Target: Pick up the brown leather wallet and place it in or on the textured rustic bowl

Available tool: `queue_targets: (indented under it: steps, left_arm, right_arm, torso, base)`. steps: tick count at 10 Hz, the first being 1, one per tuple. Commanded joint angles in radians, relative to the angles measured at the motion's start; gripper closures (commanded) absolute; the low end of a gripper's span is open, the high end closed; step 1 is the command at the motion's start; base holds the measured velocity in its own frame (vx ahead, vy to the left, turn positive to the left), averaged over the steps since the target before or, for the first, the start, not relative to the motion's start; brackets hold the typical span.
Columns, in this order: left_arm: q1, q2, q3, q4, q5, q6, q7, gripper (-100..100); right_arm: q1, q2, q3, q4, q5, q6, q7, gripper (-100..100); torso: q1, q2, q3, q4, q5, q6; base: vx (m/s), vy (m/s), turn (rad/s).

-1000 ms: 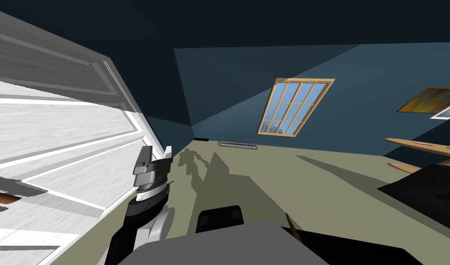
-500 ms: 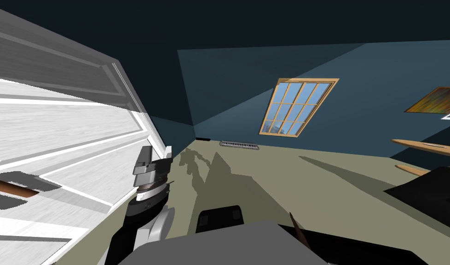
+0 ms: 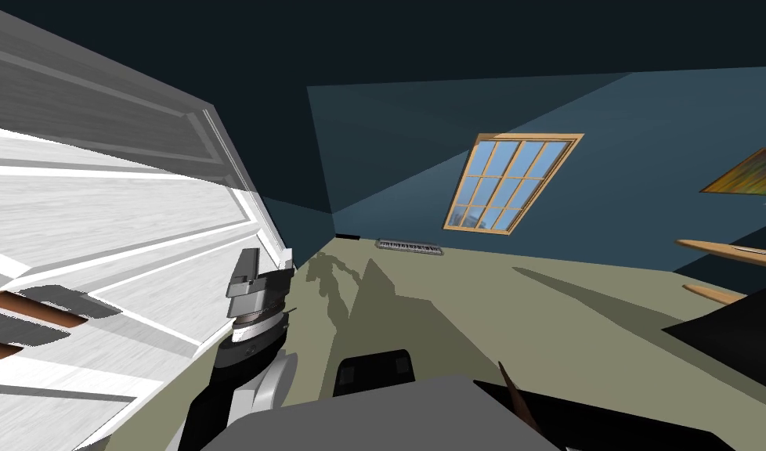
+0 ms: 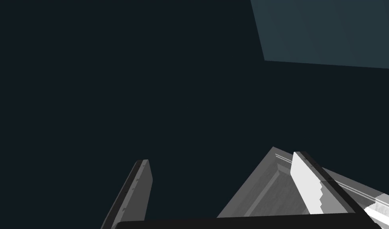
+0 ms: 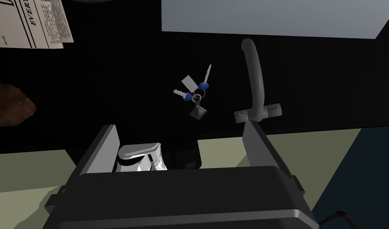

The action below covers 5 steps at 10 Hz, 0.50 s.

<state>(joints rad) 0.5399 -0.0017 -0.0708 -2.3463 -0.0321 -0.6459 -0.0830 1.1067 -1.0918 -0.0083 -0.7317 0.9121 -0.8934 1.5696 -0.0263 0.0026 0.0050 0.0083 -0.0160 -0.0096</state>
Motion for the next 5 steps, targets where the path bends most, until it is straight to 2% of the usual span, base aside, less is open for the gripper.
queue_targets:
  steps: [1,2,3,5]
  left_arm:
    - [0.0,0.0,0.0,0.0,0.0,0.0,0.0,0]
    - [0.0,0.0,0.0,0.0,0.0,0.0,0.0,0]
    - [0.0,0.0,0.0,0.0,0.0,0.0,0.0,0]
    - [0.0,0.0,0.0,0.0,0.0,0.0,0.0,0]
  right_arm:
    - [-0.027,-0.001,-0.029,0.05,0.018,-0.05,0.016,-100]
    - [-0.027,-0.001,-0.029,0.079,0.018,-0.056,0.016,-100]
    - [-0.048,-0.003,-0.059,0.104,0.035,-0.094,0.029,-100]
    - [-0.048,-0.003,-0.059,0.141,0.035,-0.107,0.029,-100]
  torso:
    - [0.0,0.0,0.0,0.0,0.0,0.0]
    - [0.001,0.0,0.0,0.0,0.0,0.0]
    - [0.001,0.0,0.0,0.0,0.0,0.0]
    - [0.002,0.0,0.0,0.0,0.001,0.0]
  base:
    - [-0.005,0.046,0.045]
    - [-0.005,0.052,0.026]
    - [-0.014,0.077,0.037]
    - [-0.01,0.047,0.006]
